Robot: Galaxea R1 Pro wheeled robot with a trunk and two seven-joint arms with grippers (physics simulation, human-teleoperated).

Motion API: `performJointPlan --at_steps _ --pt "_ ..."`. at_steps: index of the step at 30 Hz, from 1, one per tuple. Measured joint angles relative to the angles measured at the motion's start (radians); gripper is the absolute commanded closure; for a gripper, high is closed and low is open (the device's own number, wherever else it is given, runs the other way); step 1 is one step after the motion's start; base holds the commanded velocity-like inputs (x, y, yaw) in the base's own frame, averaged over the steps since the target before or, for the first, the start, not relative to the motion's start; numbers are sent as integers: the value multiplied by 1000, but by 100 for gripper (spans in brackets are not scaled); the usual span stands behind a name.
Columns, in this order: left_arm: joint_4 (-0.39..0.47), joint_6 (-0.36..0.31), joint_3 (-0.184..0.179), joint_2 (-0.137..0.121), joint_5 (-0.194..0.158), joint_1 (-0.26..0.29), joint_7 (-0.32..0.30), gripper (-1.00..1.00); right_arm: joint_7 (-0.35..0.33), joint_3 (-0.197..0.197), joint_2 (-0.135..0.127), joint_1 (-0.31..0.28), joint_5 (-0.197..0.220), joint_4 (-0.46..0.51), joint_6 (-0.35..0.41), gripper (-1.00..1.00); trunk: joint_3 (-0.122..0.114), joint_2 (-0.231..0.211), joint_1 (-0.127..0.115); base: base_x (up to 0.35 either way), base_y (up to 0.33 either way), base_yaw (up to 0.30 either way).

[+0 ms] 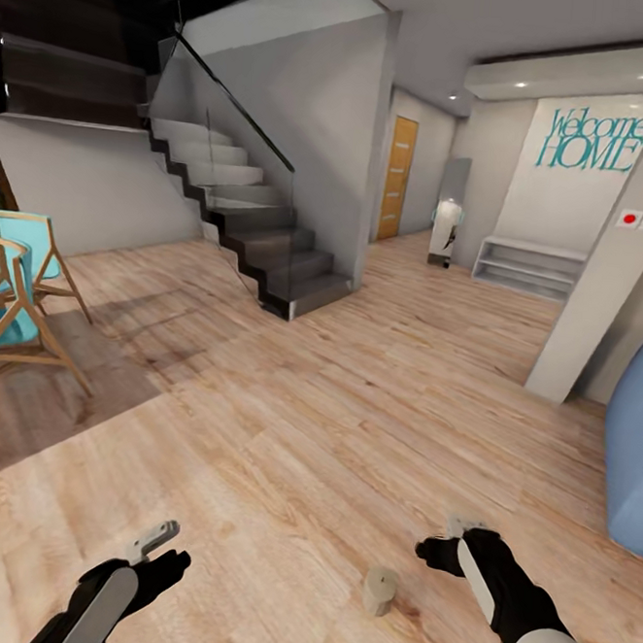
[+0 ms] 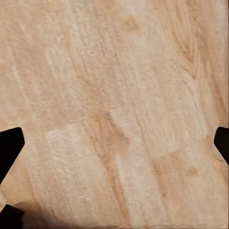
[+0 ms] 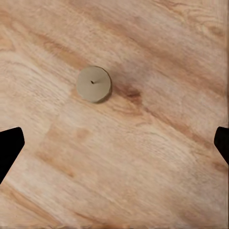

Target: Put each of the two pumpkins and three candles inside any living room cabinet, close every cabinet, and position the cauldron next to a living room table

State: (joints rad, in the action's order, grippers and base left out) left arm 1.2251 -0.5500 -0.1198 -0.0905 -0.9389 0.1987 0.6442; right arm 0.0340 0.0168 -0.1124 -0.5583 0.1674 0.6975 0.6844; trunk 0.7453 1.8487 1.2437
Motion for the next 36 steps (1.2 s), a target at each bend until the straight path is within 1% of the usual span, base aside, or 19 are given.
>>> performJointPlan --at_steps 3,4,6,7,11,13,15,16,19,21,22,24,28,31,36 --pt "7 -23 -1 2 0 3 2 -100 18 4 22 -5 -25 -20 0 -100 0 0 0 3 -1 -265" --pt "15 -37 -2 3 0 4 2 -100 36 5 34 -12 -34 -32 1 -100 0 0 0 2 0 -265" --pt "30 -65 -2 3 -3 5 3 -100 54 6 44 -28 -42 -48 4 -100 0 0 0 1 0 -265" --pt "40 -89 -2 3 -5 6 2 -100 61 6 49 -43 -45 -58 8 -100 0 0 0 1 0 -247" --pt "74 -137 0 6 -10 6 3 -100 66 7 54 -78 -47 -85 12 -100 0 0 0 0 0 -142" --pt "86 -151 3 3 -11 6 0 -100 65 8 57 -90 -47 -94 13 -100 0 0 0 6 0 -46" --pt "92 -158 4 -1 -10 6 -3 -100 67 9 75 -97 -48 -100 15 -100 0 0 0 76 30 -24" --pt "94 -161 2 0 -8 6 -5 -100 69 13 93 -99 -47 -108 16 -100 0 0 0 144 70 -15" --pt "95 -164 0 -1 -9 6 -7 -100 71 29 119 -101 -50 -133 17 -100 0 0 0 190 103 -9" --pt "96 -166 -1 -3 -11 6 -9 -100 74 70 148 -105 -49 -177 17 -100 0 0 0 236 147 -3" --pt "96 -166 -2 -3 -11 6 -9 -100 75 80 156 -107 -51 -190 17 -100 0 0 0 248 165 -2" --pt "96 -168 -2 -3 -12 6 -10 -100 79 102 182 -127 -50 -244 18 -100 0 0 0 255 175 -1" --pt "95 -168 -2 -4 -12 6 -10 -100 99 112 196 -157 -50 -319 17 -100 0 0 0 268 167 -1" --pt "95 -169 -3 -3 -13 6 -10 -100 121 114 200 -176 -47 -358 17 -100 0 0 -1 290 139 0" --pt "95 -175 -5 -3 -11 6 -10 -100 138 115 201 -189 -41 -402 27 -100 0 0 0 283 92 0"
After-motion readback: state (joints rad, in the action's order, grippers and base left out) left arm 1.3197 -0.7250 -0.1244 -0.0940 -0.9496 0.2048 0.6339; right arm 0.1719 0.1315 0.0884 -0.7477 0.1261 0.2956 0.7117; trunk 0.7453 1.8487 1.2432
